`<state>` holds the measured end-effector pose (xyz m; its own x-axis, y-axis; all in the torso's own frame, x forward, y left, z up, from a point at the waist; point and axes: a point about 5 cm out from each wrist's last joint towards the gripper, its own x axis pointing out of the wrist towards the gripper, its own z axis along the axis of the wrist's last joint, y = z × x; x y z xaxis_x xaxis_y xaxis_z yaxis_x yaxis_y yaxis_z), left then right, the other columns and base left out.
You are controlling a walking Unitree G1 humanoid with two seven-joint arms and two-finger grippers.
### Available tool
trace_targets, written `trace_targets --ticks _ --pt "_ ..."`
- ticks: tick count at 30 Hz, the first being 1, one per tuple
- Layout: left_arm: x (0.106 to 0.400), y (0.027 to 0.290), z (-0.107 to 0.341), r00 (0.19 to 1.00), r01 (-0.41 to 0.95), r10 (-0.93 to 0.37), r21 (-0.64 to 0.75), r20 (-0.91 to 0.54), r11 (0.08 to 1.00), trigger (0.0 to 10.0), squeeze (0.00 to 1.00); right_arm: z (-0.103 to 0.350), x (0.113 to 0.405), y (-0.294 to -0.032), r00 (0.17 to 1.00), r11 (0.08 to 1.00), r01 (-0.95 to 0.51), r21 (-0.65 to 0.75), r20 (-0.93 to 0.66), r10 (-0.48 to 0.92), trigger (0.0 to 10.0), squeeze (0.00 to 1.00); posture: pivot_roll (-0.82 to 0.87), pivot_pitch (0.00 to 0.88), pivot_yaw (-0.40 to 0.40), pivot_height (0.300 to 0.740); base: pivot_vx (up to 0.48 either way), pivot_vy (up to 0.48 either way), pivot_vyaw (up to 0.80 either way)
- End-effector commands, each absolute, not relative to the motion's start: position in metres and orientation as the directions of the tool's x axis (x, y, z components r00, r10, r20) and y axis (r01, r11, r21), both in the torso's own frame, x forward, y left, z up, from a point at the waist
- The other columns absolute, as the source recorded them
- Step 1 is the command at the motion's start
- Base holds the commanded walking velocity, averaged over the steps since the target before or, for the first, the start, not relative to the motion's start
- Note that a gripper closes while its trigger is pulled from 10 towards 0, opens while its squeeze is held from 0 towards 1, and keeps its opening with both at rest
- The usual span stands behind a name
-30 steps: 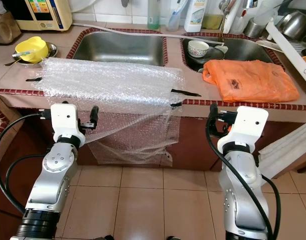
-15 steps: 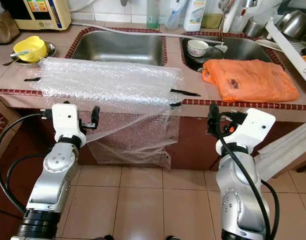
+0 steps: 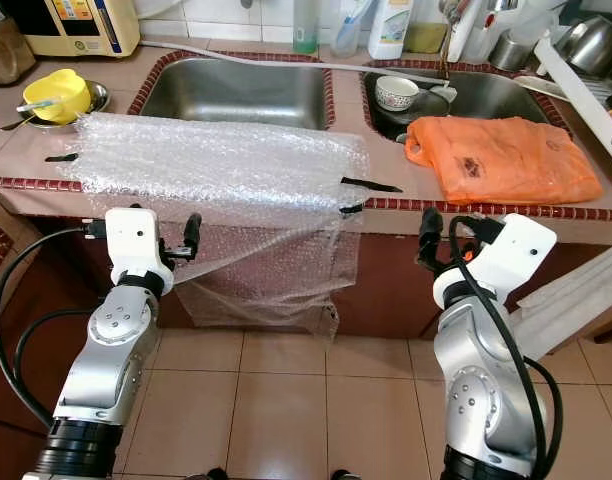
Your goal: Kitchen organization
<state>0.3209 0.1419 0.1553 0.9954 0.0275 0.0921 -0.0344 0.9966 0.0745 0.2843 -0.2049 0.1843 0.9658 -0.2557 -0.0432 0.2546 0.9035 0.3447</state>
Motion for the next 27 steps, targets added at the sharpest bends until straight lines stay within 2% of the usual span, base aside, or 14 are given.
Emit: trace_targets --ticks 1,5,8,9,10,12,17,27 --pt "0.320 0.140 0.151 0.998 -0.020 0.017 0.060 0.062 0.998 10.0 0.00 0.186 0.283 -0.209 0.961 0.901 0.275 0.336 -0.054 -0.273 10.0 0.00 -0.07 0.200 -0.006 0.740 0.000 0.000 0.00" --pt "0.321 0.138 0.151 0.999 -0.003 0.002 0.038 0.049 0.999 10.0 0.00 0.184 0.283 -0.209 0.954 0.907 0.299 0.296 -0.080 -0.288 10.0 0.00 -0.07 0.202 -0.006 0.740 0.000 0.000 0.00" --pt "0.321 0.137 0.150 0.999 0.001 -0.002 0.036 0.045 0.999 10.0 0.00 0.180 0.283 -0.213 0.933 0.929 0.354 0.108 -0.109 -0.343 10.0 0.00 -0.07 0.206 -0.006 0.740 0.000 0.000 0.00" --pt "0.321 0.137 0.150 0.999 0.001 -0.002 0.036 0.045 0.999 10.0 0.00 0.180 0.283 -0.213 0.933 0.929 0.354 0.108 -0.109 -0.343 10.0 0.00 -0.07 0.206 -0.006 0.740 0.000 0.000 0.00" --pt "0.320 0.136 0.149 0.999 0.009 -0.009 0.016 0.034 1.000 10.0 0.00 0.180 0.284 -0.214 0.929 0.933 0.360 0.013 -0.099 -0.357 10.0 0.00 -0.07 0.208 -0.006 0.740 0.000 0.000 0.00" --pt "0.320 0.134 0.149 1.000 0.025 -0.025 -0.037 0.012 0.999 10.0 0.00 0.181 0.284 -0.212 0.932 0.935 0.352 -0.040 -0.077 -0.355 10.0 0.00 -0.07 0.207 -0.006 0.740 0.000 0.000 0.00" --pt "0.322 0.124 0.157 0.996 0.090 -0.088 -0.095 0.028 0.991 10.0 0.00 0.181 0.284 -0.209 0.934 0.935 0.345 -0.083 -0.071 -0.351 10.0 0.00 -0.07 0.206 -0.003 0.740 0.000 0.000 0.00" --pt "0.323 0.124 0.156 0.994 0.105 -0.104 -0.069 0.018 0.992 10.0 0.00 0.172 0.281 -0.207 0.930 0.933 0.349 -0.087 -0.089 -0.356 10.0 0.00 -0.05 0.207 0.011 0.740 0.000 0.000 0.00"
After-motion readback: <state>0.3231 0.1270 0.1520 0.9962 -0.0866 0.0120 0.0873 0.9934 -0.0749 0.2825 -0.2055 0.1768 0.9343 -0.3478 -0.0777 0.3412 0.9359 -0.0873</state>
